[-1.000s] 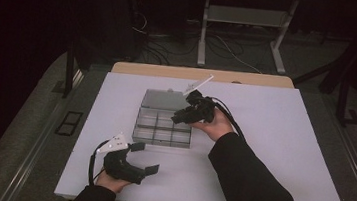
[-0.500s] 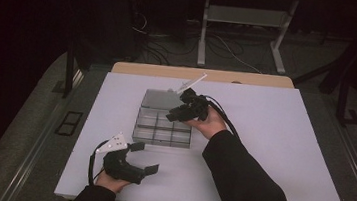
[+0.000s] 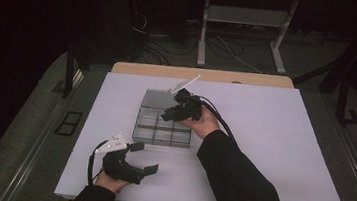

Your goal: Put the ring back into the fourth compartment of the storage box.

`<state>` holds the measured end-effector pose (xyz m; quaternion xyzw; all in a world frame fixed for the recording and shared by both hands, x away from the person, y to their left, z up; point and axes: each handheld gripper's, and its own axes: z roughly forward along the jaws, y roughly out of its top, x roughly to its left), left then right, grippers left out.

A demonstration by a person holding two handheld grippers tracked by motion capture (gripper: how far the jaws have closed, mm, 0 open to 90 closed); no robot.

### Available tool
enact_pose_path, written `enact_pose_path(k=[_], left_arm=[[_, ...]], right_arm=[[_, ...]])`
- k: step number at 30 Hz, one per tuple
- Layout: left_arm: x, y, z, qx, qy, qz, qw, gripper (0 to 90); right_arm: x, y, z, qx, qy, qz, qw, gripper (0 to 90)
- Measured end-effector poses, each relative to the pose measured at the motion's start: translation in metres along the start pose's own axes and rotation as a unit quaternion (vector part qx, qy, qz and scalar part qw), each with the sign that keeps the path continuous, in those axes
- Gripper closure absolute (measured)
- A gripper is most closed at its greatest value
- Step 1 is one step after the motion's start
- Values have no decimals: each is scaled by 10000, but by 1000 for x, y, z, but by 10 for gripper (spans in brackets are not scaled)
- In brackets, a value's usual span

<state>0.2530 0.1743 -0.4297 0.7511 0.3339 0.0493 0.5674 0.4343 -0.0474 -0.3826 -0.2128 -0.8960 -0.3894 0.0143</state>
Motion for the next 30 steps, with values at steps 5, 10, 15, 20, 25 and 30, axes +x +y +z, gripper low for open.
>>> enact_pose_path(k=[5,10,15,20,25,30], left_arm=[[0,0,0,-2,0,1,10000,0],[0,0,0,-2,-3,17,10000,0],[0,1,0,-2,-9,11,10000,0],[0,1,0,-6,-18,7,10000,0],[0,1,0,-10,-17,5,10000,0],[1,2,1,-25,-26,7,10000,0]], right_arm=[[0,-1,10,-19,12,51,10000,687],[0,2,18,-31,41,47,10000,687],[1,6,28,-16,87,60,9999,687],[1,9,38,1,86,46,10000,687],[2,13,45,2,98,72,9999,687],[3,18,51,-6,49,38,10000,687]])
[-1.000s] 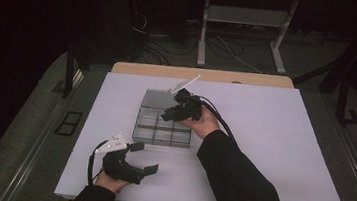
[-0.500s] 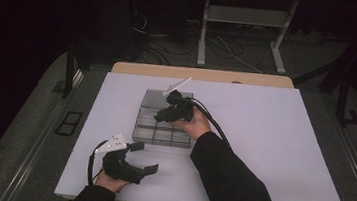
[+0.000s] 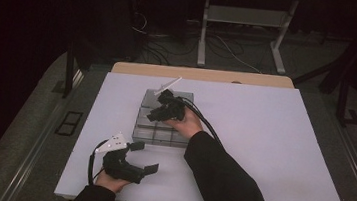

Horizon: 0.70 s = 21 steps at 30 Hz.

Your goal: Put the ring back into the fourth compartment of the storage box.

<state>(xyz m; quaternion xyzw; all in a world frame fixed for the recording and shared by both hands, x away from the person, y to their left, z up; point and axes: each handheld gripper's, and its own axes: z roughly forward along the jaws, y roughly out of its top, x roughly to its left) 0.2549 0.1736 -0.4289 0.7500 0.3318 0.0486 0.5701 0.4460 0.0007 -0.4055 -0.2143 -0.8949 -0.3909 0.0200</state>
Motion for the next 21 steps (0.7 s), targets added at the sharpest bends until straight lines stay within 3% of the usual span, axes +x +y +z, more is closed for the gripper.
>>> enact_pose_path(k=[17,20,21], left_arm=[[1,1,1,3,-18,22,10000,0],[1,0,1,7,-20,23,10000,0],[1,0,1,11,-19,23,10000,0]], right_arm=[[-5,9,27,101,-88,24,9999,680],[-5,8,28,89,-105,50,9999,642],[-3,8,28,84,-143,65,9998,593]])
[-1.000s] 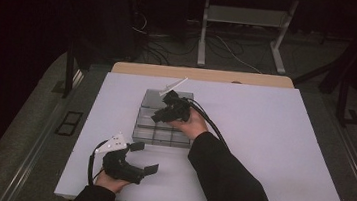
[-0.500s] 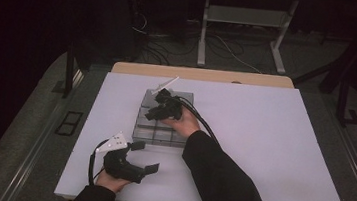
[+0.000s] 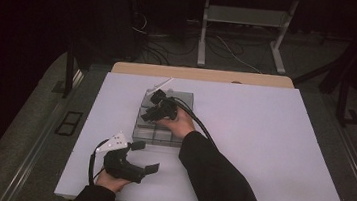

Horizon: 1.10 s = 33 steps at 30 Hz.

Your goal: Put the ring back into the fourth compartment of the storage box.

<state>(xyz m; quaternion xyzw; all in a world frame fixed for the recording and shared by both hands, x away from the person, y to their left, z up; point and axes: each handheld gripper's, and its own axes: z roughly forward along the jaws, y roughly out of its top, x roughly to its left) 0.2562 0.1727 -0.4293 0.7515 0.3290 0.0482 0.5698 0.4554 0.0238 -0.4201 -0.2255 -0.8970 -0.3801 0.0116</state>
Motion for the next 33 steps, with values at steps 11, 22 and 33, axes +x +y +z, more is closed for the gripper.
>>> enact_pose_path(k=[11,22,33], left_arm=[[0,0,0,11,16,-9,10000,0],[0,-1,0,12,33,-25,10000,0],[0,-1,-1,4,38,-43,10000,0]], right_arm=[[11,1,-18,-62,12,-125,9999,502],[18,-5,-45,-104,3,-61,9999,313],[21,-24,-80,-242,-114,132,9996,2]])
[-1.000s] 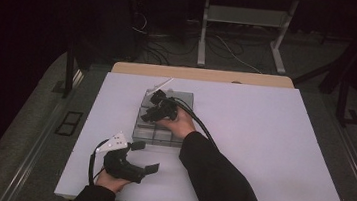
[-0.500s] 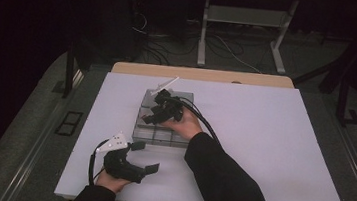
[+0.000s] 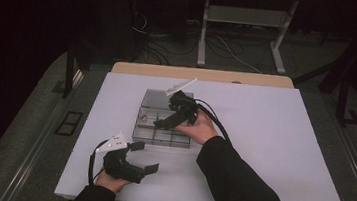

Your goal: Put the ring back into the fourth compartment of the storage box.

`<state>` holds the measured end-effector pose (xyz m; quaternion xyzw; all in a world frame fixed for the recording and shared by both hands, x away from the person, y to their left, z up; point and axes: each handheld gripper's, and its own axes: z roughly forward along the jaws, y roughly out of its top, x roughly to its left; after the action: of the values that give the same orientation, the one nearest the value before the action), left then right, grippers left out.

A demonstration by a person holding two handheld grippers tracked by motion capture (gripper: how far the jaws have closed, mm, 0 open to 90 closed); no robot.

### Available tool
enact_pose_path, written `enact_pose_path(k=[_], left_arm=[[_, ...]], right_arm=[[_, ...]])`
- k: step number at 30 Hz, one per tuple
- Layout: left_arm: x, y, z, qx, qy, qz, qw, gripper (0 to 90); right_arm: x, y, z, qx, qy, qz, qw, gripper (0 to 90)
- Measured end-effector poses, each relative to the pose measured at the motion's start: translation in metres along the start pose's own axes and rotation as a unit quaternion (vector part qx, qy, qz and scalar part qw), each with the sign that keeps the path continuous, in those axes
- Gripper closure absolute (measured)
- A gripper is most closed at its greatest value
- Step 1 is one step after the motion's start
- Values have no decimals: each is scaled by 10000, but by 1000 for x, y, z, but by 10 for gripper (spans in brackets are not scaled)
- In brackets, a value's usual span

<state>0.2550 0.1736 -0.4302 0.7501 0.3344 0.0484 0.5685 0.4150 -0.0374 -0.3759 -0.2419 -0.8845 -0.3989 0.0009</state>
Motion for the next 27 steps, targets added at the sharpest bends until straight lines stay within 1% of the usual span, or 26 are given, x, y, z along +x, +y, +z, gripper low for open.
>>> enact_pose_path(k=[2,5,11,12,15,16,19,23,27], left_arm=[[0,0,0,-4,3,2,10000,0],[0,0,-1,14,15,24,10000,0],[0,-1,0,-1,16,-30,10000,0],[0,-1,0,8,18,-12,10000,0],[0,-1,0,13,24,-9,10000,0],[0,-1,0,10,22,-15,10000,0],[0,-1,0,10,24,-17,10000,0],[0,-1,0,6,27,-23,10000,0],[0,-1,0,15,33,-23,10000,0]], right_arm=[[1,-4,-7,-47,-40,76,10000,0],[-1,-10,-19,-109,-105,104,9998,0],[-3,-21,-43,-235,-224,203,9993,0],[-3,-24,-47,-268,-251,195,9991,0],[-4,-31,-57,-276,-299,254,9988,0],[-4,-33,-60,-296,-314,229,9988,0],[-5,-41,-69,-319,-389,261,9984,0],[-5,-52,-82,-398,-450,334,9976,0],[-6,-63,-93,-396,-512,386,9972,0]])
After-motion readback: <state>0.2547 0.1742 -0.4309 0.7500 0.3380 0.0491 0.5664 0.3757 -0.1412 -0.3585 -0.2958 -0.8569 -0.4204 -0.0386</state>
